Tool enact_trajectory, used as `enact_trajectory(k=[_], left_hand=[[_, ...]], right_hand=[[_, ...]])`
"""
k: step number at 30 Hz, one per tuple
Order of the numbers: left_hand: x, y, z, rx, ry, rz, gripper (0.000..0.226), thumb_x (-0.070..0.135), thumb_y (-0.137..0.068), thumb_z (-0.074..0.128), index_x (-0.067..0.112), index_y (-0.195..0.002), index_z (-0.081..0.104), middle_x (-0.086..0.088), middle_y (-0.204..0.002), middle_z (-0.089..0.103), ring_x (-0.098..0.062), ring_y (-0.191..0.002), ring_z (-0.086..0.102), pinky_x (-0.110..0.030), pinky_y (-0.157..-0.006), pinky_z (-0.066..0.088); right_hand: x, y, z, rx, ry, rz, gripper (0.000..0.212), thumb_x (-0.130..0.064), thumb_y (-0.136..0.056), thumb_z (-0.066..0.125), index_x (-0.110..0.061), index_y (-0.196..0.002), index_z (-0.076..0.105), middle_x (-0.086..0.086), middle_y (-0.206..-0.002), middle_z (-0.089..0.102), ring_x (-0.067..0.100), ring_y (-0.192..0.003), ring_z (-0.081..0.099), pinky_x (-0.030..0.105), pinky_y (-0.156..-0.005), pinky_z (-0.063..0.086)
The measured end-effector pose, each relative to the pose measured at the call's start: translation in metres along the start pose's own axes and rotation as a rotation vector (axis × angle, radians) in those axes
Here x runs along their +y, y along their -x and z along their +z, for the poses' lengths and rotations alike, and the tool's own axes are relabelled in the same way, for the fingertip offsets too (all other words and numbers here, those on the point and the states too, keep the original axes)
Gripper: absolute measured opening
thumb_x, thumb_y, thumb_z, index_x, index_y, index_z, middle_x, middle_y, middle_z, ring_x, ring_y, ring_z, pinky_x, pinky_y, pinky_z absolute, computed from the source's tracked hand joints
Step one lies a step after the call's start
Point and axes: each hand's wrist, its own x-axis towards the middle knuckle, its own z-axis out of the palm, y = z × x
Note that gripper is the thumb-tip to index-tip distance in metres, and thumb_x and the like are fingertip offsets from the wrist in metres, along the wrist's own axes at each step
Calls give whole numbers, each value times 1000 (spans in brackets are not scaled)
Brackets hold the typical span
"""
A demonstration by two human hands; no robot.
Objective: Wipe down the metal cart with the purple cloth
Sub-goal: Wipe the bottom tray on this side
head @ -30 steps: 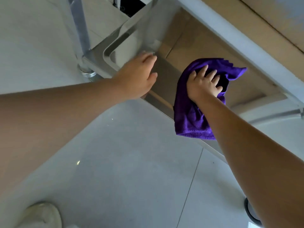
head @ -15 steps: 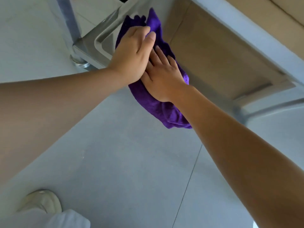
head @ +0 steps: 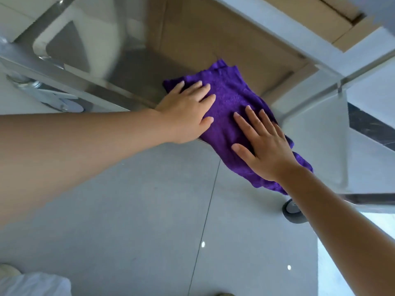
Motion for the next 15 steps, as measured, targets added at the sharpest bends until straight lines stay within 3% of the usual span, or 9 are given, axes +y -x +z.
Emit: enact_trajectory(k=[5, 8, 15], left_hand=[[33, 5, 16, -52, -82, 111, 61, 43, -99, 20, 13, -150, 6, -11, -158, 0, -24, -145, -2, -41, -115, 1], [36, 10, 18, -59, -104, 104, 67, 52, -96, 15, 14, -150, 1, -10, -158, -5, -23, -145, -6, -43, -115, -1], [8, 31, 10, -54, -144, -16, 72, 58, -93, 13, 16, -149, -6, -11, -157, -11, -25, -144, -11, -48, -114, -1]], right_hand=[[5, 44, 24, 68, 36, 113, 80, -69, -78, 40, -24, -143, 32, 12, -147, 39, 43, -130, 39, 57, -98, 41], [-2, 46, 28, 87, 79, 149, 70, -62, -85, 38, -19, -139, 34, 14, -142, 46, 42, -124, 48, 56, -90, 48], [-40, 9, 14, 27, 140, 40, 70, -59, -87, 31, -12, -138, 40, 19, -138, 49, 44, -121, 50, 55, -87, 49]])
